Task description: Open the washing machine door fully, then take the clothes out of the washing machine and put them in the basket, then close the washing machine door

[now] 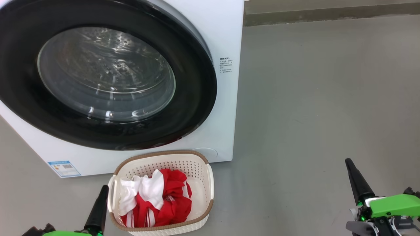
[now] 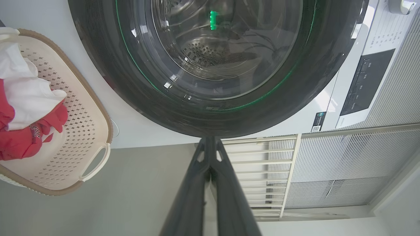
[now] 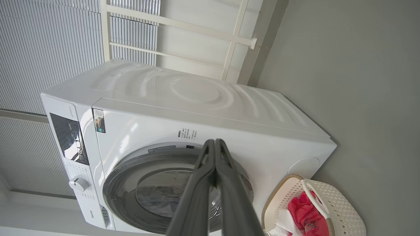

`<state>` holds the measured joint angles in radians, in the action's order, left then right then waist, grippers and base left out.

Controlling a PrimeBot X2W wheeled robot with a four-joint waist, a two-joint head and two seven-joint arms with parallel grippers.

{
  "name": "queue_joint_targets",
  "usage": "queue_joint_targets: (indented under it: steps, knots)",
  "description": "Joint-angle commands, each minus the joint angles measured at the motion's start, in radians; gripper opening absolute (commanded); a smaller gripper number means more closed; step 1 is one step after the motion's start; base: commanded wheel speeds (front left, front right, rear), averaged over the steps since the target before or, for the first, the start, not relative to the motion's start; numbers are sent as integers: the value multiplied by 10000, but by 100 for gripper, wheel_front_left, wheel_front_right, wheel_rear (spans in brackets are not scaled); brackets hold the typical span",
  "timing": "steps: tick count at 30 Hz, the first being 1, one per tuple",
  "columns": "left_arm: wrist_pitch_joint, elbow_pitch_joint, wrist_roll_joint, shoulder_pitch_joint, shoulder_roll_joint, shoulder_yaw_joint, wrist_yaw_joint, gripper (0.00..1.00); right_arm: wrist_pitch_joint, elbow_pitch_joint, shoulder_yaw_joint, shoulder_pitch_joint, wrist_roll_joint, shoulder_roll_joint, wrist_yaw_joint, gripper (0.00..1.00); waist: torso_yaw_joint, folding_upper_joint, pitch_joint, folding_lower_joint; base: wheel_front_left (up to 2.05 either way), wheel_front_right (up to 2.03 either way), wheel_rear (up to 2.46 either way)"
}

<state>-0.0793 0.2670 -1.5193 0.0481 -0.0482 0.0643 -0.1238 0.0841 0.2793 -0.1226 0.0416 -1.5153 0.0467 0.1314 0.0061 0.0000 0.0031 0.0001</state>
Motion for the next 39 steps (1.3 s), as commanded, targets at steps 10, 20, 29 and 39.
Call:
queue_joint_targets:
  steps: [10, 20, 29, 39]
  knots:
    - [-308, -223, -925, 595, -54, 456, -69, 0, 299, -345, 79, 664, -925, 36, -7, 0, -61, 0, -1, -1, 0, 0, 0]
    - [-314, -223, -919, 596, -49, 463, -69, 0, 298, -345, 81, 664, -927, 35, -7, 0, -61, 0, -1, -1, 0, 0, 0]
    - [-318, -222, -914, 596, -46, 468, -69, 0, 297, -345, 82, 664, -928, 35, -7, 0, -61, 0, -1, -1, 0, 0, 0]
    - [-322, -222, -910, 597, -42, 474, -69, 0, 296, -345, 83, 664, -929, 35, -7, 0, -61, 0, -1, -1, 0, 0, 0]
